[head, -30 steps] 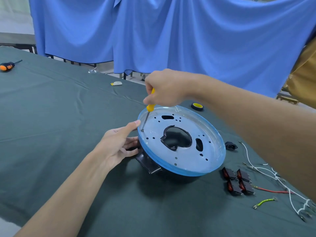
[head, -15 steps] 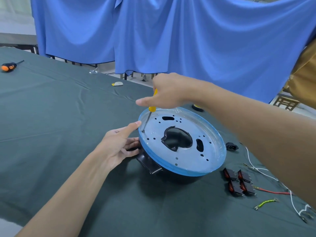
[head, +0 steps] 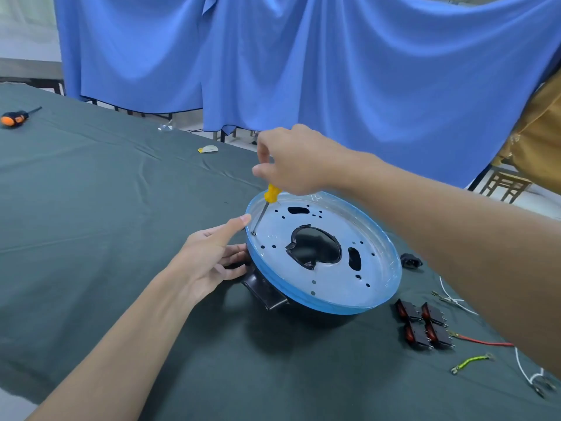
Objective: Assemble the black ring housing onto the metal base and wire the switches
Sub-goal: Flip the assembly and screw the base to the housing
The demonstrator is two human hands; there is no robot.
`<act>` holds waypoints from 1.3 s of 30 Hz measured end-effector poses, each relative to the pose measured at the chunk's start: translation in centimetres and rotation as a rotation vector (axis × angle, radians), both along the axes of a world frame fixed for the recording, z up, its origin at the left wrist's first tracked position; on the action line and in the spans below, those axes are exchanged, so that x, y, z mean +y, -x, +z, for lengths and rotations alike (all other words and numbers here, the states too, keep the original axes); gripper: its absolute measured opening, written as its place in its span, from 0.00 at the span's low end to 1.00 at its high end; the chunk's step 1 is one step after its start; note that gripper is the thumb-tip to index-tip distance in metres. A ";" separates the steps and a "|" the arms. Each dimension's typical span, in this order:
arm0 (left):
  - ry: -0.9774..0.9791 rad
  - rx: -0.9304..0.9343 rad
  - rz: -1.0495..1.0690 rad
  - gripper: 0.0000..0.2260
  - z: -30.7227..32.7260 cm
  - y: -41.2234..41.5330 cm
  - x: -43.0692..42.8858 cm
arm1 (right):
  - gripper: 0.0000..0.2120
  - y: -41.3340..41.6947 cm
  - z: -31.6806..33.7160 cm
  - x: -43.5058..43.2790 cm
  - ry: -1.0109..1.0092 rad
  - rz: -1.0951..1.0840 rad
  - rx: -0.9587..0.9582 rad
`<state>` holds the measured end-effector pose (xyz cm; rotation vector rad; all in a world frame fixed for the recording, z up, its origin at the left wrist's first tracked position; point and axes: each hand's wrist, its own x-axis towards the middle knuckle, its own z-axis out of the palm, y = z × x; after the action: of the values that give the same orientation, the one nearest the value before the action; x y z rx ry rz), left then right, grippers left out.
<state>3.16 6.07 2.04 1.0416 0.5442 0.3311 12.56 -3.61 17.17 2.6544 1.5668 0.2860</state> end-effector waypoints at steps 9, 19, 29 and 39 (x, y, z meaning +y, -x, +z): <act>-0.009 -0.009 -0.015 0.12 -0.2 -0.1 0.1 | 0.12 0.3 -0.5 0.0 -0.204 0.048 0.323; -0.009 -0.009 -0.006 0.10 -0.1 0.0 0.1 | 0.17 0.0 0.9 0.0 -0.040 0.026 0.340; -0.012 -0.005 -0.008 0.11 -0.1 0.0 0.0 | 0.13 -0.4 0.7 -0.3 -0.116 0.052 0.413; -0.020 -0.002 0.001 0.09 -0.1 0.0 0.0 | 0.13 0.3 0.7 0.8 0.004 -0.006 0.201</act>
<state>3.12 6.08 1.95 1.0607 0.5407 0.3387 12.25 -2.85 17.89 2.7588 1.6080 0.0147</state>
